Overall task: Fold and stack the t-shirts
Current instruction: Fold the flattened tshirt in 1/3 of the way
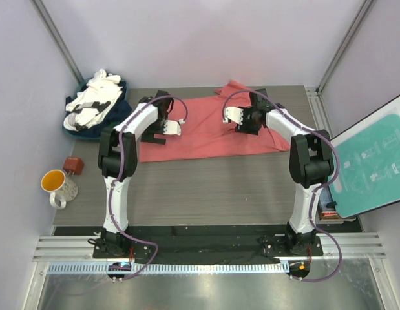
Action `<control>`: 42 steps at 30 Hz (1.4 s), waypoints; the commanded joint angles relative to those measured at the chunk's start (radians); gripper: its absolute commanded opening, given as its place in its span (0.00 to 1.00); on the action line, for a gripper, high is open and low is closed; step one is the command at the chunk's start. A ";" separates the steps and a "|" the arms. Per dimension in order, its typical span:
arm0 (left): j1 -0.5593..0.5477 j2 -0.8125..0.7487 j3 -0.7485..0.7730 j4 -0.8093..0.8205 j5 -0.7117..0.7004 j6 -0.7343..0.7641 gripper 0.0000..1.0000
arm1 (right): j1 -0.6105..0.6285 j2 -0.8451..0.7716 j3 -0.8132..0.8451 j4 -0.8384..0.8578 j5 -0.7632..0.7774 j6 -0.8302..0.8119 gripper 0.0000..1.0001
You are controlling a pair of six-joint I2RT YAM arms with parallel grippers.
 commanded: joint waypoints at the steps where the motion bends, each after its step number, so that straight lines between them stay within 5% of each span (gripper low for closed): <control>1: 0.002 -0.059 -0.019 0.023 -0.002 -0.003 1.00 | 0.021 0.049 0.075 -0.070 -0.023 0.029 0.59; 9: 0.002 -0.054 -0.023 0.031 0.001 -0.004 1.00 | 0.046 0.118 0.102 0.016 0.034 0.050 0.43; 42: 0.004 -0.009 0.001 0.051 0.007 0.026 1.00 | 0.096 0.224 0.042 0.591 0.144 0.006 0.35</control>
